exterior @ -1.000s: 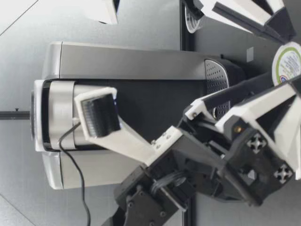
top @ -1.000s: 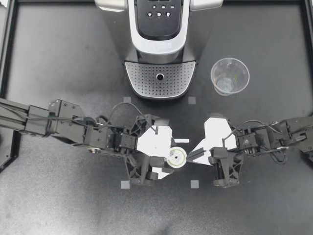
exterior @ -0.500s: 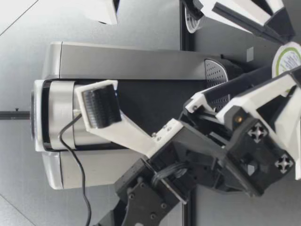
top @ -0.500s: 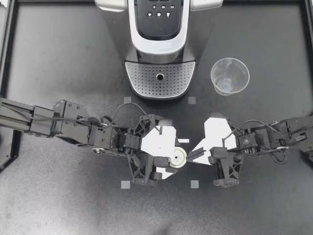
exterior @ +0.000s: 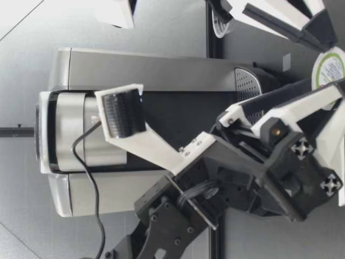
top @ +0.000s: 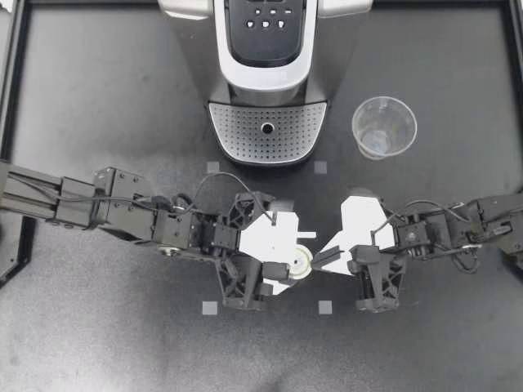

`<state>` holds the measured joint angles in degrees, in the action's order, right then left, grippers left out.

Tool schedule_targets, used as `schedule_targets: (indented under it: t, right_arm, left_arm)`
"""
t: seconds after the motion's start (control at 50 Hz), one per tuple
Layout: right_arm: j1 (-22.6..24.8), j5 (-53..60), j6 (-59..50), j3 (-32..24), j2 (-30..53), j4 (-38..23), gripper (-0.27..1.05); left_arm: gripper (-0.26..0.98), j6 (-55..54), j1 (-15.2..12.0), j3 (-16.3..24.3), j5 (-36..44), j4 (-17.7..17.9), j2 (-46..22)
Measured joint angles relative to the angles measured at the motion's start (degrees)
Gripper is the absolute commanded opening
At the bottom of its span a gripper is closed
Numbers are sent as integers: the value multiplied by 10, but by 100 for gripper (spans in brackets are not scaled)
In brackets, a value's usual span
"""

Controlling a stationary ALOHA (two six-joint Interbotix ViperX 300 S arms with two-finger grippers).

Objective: Place the coffee capsule inside the capsule container, then place the cup onto the center of the cup tray, then push the 'Hot Water' and 'Travel Mug' buttons.

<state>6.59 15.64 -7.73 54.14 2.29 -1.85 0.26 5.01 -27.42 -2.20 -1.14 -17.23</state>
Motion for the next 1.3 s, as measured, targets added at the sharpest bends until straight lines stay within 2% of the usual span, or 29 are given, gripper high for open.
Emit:
schedule_targets:
  t: [0.24,0.48,0.76,0.92,1.1,1.3]
  right_arm:
    - [0,3,-4,-1,-13,1,7]
    - [-7,56,-5,-1,-98,11,7]
    - [-95,164,-7,-3,-125,30,7]
    - [-138,187,-6,-24,-125,31,7]
    - [-171,192,-4,-40,-125,31,7]
    - [-192,207,-4,-40,-134,31,7]
  left_arm:
    - [53,-4,0,-1,1,-1,1]
    - [53,-18,0,-38,6,3,46]
    - [53,-34,0,-112,40,10,142]
    - [53,-46,0,-147,56,10,188]
    - [53,-47,0,-171,72,10,211]
    - [53,-46,0,-173,83,10,212]
